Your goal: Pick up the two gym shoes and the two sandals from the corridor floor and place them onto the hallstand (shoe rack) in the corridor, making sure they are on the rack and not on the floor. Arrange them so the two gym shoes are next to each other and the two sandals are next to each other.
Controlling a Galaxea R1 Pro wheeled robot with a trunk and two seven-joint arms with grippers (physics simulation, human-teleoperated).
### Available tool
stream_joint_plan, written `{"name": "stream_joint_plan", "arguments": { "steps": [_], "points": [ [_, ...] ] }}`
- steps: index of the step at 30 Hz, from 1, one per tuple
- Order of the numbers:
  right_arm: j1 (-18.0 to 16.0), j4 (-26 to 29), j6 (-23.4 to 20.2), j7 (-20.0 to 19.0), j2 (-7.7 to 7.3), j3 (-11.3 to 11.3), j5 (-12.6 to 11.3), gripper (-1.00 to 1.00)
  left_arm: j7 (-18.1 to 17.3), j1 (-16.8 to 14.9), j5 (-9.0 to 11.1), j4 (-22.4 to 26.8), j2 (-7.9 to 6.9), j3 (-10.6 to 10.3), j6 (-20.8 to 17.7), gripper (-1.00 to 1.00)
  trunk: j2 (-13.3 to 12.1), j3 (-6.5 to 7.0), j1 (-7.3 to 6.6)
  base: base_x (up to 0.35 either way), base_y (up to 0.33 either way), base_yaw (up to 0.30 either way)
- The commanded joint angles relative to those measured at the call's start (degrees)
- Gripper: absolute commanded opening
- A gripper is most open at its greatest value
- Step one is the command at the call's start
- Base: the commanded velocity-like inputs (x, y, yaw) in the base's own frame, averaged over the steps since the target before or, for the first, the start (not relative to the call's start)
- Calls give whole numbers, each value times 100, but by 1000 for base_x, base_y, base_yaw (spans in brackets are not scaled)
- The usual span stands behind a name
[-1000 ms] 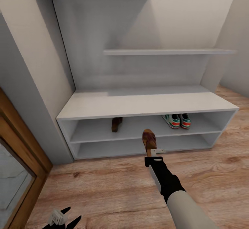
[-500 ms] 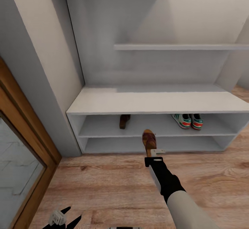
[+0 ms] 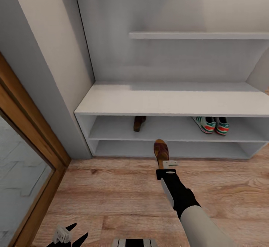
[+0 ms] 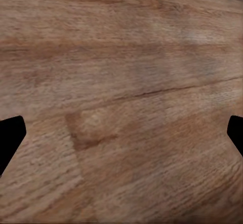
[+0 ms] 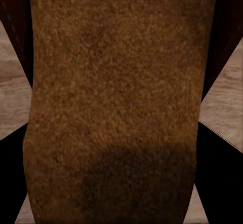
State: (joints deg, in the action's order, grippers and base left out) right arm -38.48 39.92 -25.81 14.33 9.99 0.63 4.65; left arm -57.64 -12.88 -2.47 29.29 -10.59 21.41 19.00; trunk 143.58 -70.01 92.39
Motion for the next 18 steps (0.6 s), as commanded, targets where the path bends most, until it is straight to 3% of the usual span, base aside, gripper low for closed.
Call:
{"name": "stream_joint_plan", "arguments": {
  "steps": [1, 13, 15, 18],
  "points": [
    [-2, 10, -47, 3, 1, 7, 53, -100, -28, -4, -26, -2, 3, 30, 18, 100, 4, -30, 1, 0, 0, 24],
    [-2, 248, -75, 14, 1, 24, 49, -100, -28, -5, -26, -1, 13, 30, 16, 100, 4, -34, 1, 0, 0, 3],
    [-5, 261, -184, 15, 1, 24, 47, -100, -28, -5, -26, -2, 13, 30, 16, 100, 4, -34, 1, 0, 0, 0],
    [-81, 383, -743, 17, 1, 25, 39, -100, -26, -5, -26, 1, 13, 32, 16, 100, 4, -34, 1, 0, 0, 0]
  ]
}}
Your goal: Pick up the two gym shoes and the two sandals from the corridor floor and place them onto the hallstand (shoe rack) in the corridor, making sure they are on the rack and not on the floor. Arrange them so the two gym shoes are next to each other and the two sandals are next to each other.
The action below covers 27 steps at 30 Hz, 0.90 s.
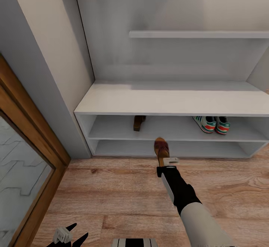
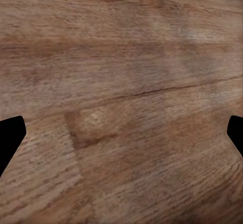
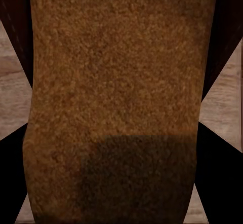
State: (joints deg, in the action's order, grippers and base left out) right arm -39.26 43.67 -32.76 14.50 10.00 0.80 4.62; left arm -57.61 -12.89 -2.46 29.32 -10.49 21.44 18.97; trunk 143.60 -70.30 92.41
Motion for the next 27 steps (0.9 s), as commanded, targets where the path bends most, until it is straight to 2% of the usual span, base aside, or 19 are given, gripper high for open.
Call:
{"name": "stream_joint_plan", "arguments": {
  "steps": [1, 4, 9, 27],
  "points": [
    [-47, 84, -240, 3, 0, 6, 42, -100, -29, -4, -26, -3, 3, 32, 19, 100, 2, -5, -1, 0, 0, 0],
    [-115, 241, -525, 8, 0, 1, 40, -100, -30, -4, -26, 0, 3, 34, 19, 100, 2, -5, -1, 0, 0, 0],
    [-135, 278, -605, 2, 0, -7, 33, -100, -31, -4, -26, 0, 3, 36, 19, 100, 2, -5, -1, 92, 0, 0],
    [-135, 279, -626, 0, 0, -13, 38, -100, -31, -5, -26, -5, 12, 44, 19, 100, 2, -5, -1, 323, 0, 0]
  ]
}}
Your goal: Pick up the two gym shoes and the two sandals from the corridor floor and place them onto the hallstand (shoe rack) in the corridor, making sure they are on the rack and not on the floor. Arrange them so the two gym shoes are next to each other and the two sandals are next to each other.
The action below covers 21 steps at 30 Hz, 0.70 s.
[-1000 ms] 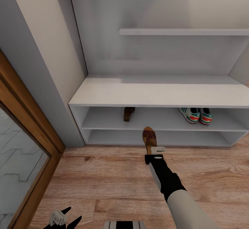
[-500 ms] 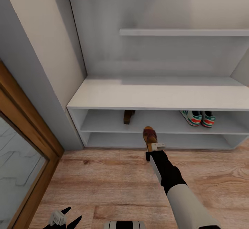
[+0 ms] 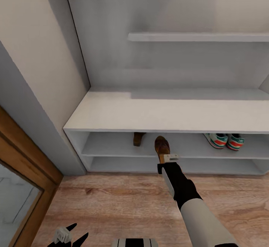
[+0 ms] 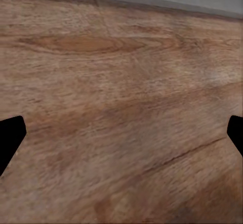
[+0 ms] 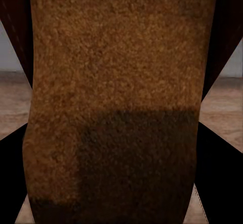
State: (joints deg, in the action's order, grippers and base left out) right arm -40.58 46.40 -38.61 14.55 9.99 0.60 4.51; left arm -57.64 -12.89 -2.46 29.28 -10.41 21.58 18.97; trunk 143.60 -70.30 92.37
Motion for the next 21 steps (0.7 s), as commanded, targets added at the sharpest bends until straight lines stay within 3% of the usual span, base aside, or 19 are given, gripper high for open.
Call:
{"name": "stream_joint_plan", "arguments": {
  "steps": [1, 5, 12, 21],
  "points": [
    [-2, 4, -41, -5, 1, 8, 49, -100, -28, -4, -23, -2, 3, 30, 21, 100, 2, -5, 2, 337, 0, 0],
    [-2, -2, -41, -5, 1, 9, 50, -100, -28, -3, -22, -2, 4, 31, 19, 100, 2, -5, 2, 239, 0, 0],
    [-2, -8, -41, -5, 1, 4, 50, -100, -28, -3, -19, -2, 4, 31, 19, 100, 2, -5, 2, 56, 3, 0],
    [-2, -8, -41, -5, 1, 3, 50, -100, -28, -4, -25, -2, 4, 31, 19, 100, 2, -5, 2, 132, 92, 0]
  ]
}}
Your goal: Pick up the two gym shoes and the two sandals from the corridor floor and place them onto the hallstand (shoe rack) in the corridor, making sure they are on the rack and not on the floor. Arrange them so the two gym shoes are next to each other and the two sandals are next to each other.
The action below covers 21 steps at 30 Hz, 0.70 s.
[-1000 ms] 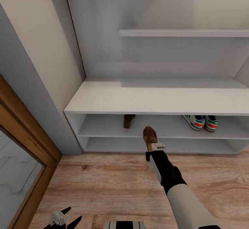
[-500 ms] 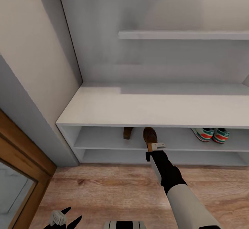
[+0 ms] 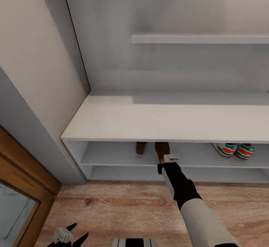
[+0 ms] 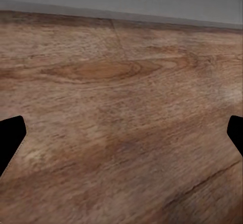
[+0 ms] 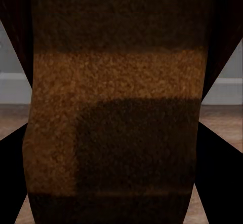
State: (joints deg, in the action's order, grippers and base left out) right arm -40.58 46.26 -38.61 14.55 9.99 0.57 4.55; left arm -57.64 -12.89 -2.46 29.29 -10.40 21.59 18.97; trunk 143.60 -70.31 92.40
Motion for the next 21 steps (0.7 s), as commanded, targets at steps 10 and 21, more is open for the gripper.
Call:
{"name": "stream_joint_plan", "arguments": {
  "steps": [10, 21],
  "points": [
    [-2, -7, -42, -5, 1, 7, 46, -100, -28, -5, -27, -2, 3, 30, 19, 100, 2, -4, -1, 94, 41, 0],
    [-2, -3, -42, -6, 1, 13, 46, -100, -28, -7, -27, -2, 3, 30, 19, 100, 2, -4, -1, 91, 20, 0]
  ]
}}
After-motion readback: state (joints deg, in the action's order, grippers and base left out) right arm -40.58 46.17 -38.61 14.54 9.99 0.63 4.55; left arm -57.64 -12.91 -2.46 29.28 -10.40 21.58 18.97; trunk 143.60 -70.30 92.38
